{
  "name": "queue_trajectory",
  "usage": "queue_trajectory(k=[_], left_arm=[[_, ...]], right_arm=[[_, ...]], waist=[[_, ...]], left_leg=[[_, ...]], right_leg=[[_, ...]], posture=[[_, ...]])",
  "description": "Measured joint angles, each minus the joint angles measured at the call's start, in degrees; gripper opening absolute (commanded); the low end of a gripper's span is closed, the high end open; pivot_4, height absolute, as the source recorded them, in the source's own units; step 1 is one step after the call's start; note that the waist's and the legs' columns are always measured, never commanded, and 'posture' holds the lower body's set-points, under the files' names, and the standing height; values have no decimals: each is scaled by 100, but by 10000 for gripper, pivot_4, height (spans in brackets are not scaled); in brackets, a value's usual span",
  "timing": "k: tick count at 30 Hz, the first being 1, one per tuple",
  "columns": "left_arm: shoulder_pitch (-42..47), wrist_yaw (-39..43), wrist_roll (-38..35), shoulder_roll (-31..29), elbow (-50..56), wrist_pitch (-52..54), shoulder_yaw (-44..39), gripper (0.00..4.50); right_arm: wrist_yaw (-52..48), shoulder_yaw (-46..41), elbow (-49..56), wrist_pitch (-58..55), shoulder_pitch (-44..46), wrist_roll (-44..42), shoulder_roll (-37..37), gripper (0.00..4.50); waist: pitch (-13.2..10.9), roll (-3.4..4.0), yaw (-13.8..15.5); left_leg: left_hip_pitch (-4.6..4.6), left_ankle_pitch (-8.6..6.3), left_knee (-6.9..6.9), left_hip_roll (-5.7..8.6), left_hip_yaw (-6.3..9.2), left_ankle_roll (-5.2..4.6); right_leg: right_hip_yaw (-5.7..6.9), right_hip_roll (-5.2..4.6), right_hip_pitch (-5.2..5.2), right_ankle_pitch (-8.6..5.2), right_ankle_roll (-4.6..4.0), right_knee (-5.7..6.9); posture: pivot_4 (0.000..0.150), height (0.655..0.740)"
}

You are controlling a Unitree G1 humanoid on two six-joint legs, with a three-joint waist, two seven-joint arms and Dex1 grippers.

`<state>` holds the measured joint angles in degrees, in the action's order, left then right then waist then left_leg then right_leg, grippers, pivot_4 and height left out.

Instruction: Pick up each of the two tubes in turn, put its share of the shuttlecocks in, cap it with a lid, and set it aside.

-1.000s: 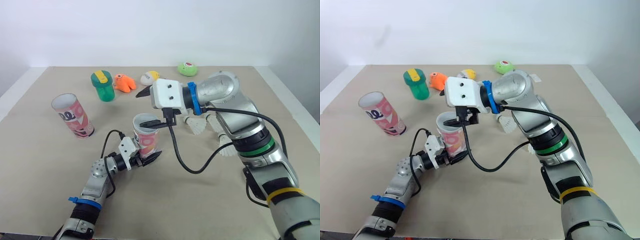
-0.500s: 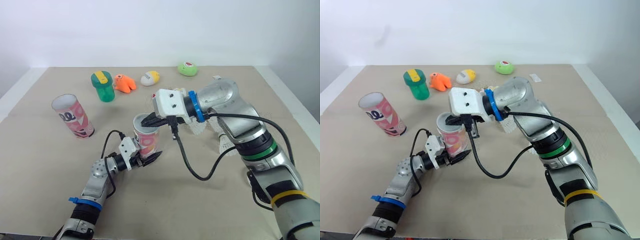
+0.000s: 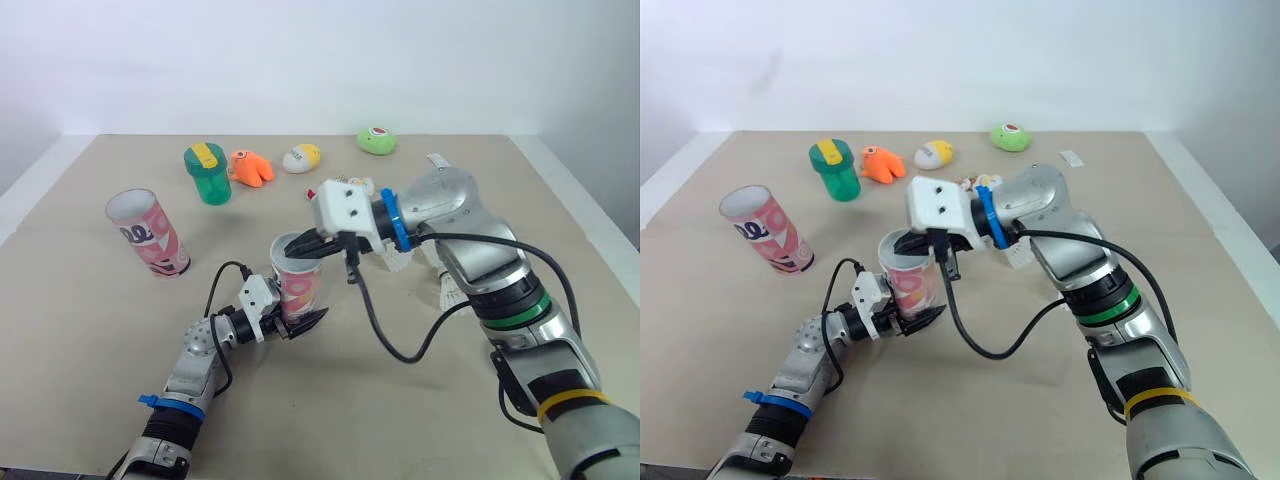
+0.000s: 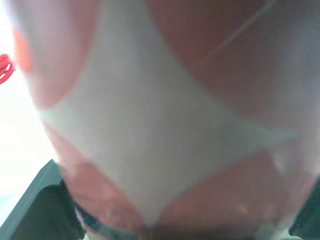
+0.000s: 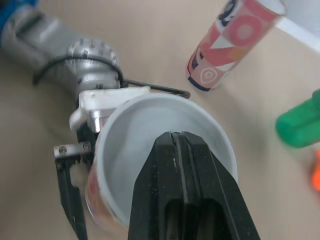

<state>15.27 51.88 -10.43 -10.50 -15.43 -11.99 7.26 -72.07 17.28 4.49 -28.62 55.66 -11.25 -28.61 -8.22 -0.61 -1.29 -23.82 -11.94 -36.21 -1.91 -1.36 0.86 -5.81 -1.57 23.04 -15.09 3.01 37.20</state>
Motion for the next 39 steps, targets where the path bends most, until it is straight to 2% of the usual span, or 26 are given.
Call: queue_trajectory(k=[1, 2, 3, 9, 10, 11, 14, 16, 17, 19, 22, 26, 31, 38, 39], left_arm=[[-12, 4, -7, -5, 35, 5, 13, 44611], [-29, 15, -19, -15, 83, 27, 20, 45000], [-52, 27, -38, -41, 138, 71, 24, 45000], [-382, 165, -255, -553, 743, 464, 48, 45000], [-522, 241, -377, -742, 978, 631, -8, 45000], [-625, 275, -442, -888, 1100, 712, -55, 45000], [-1011, 528, -716, -1695, 1497, 970, -397, 45000], [-1106, 609, -814, -1963, 1535, 1078, -587, 45000], [-1139, 646, -852, -2060, 1546, 1124, -636, 45000], [-1207, 860, -1006, -2375, 1613, 1304, -749, 45000], [-1199, 1107, -1106, -2681, 1716, 1550, -786, 45000], [-1079, 1237, -1113, -2736, 2062, 1946, -569, 45000], [-836, 1166, -1092, -2434, 2248, 2140, -276, 45000], [-660, 1122, -1000, -2394, 2030, 2101, -256, 45000], [-644, 1125, -988, -2394, 2007, 2087, -256, 45000]], right_arm=[[55, -230, 11, -108, 1, -171, 0, 0], [135, -520, 61, -279, -6, -410, -8, 6648], [193, -772, 176, -460, -39, -647, -37, 8933], [457, -1698, 1219, -1637, -860, -1947, -444, 38210], [494, -1774, 1493, -1814, -1203, -2128, -649, 42243], [496, -1780, 1668, -1871, -1443, -2192, -777, 43708], [652, -1690, 2080, -1783, -2702, -2144, -1063, 43708], [772, -1532, 2094, -1566, -3061, -1984, -1060, 43708], [835, -1454, 2093, -1423, -3174, -1887, -1043, 43708], [1113, -1186, 2021, -747, -3485, -1448, -763, 43708], [1432, -789, 1508, 34, -3713, -1013, -220, 43708], [1743, -380, 720, 823, -3714, -525, 337, 43708], [1862, -65, -213, 1435, -3455, -183, 904, 43708], [1843, 50, -728, 1735, -3069, -48, 1168, 43708], [1842, 50, -807, 1778, -3028, -25, 1202, 41435]], waist=[[0, 0, 3], [0, 0, 4], [0, 0, 5], [-14, -24, -62], [-14, -25, -97], [-16, -28, -125], [-20, -34, -165], [-38, -12, -179], [-43, -12, -179], [-65, -51, -180], [-82, -72, -180], [-110, -86, -152], [-122, -95, -129], [-126, -97, -132], [-126, -97, -131]], left_leg=[[-13, 0, 0, 2, 2, 0], [-30, 0, 0, 4, 8, -1], [-41, 0, 0, 4, 15, -1], [-46, -2, 54, -9, 34, -1], [-45, -4, 69, -14, 36, -2], [-45, -4, 74, -17, 36, -3], [-41, -19, 82, -60, 44, 4], [-37, -21, 81, -73, 40, 5], [-37, -21, 80, -78, 43, 5], [-33, -20, 79, -101, 58, 8], [-33, -13, 74, -108, 58, 19], [-41, -7, 60, -102, 46, 30], [-51, -11, 52, -96, 46, 37], [-49, -12, 51, -101, 52, 37], [-49, -11, 49, -101, 52, 37]], right_leg=[[2, -3, -1, 3, -2, -2], [4, -3, 8, 7, 3, -7], [6, -2, 13, 14, 17, -9], [13, 17, 31, 0, 3, -16], [17, 25, 34, -5, -5, -15], [19, 32, 35, -10, -9, -15], [29, 77, 37, -30, -46, -11], [23, 102, 41, -33, -54, -8], [24, 110, 42, -47, -32, -7], [39, 138, 40, -49, -42, -4], [47, 140, 41, -42, -52, 0], [39, 128, 40, -33, -37, -1], [37, 123, 42, -17, -61, -1], [41, 133, 42, -17, -69, 7], [41, 132, 41, -17, -69, 8]], posture=[[1500, 7400], [1500, 7400], [1500, 7400], [1500, 7400], [1500, 7400], [1500, 7400], [1500, 7400], [1500, 7400], [1500, 7400], [1500, 7400], [1500, 7400], [1500, 7400], [1500, 7400], [1500, 7400], [1500, 7400]])
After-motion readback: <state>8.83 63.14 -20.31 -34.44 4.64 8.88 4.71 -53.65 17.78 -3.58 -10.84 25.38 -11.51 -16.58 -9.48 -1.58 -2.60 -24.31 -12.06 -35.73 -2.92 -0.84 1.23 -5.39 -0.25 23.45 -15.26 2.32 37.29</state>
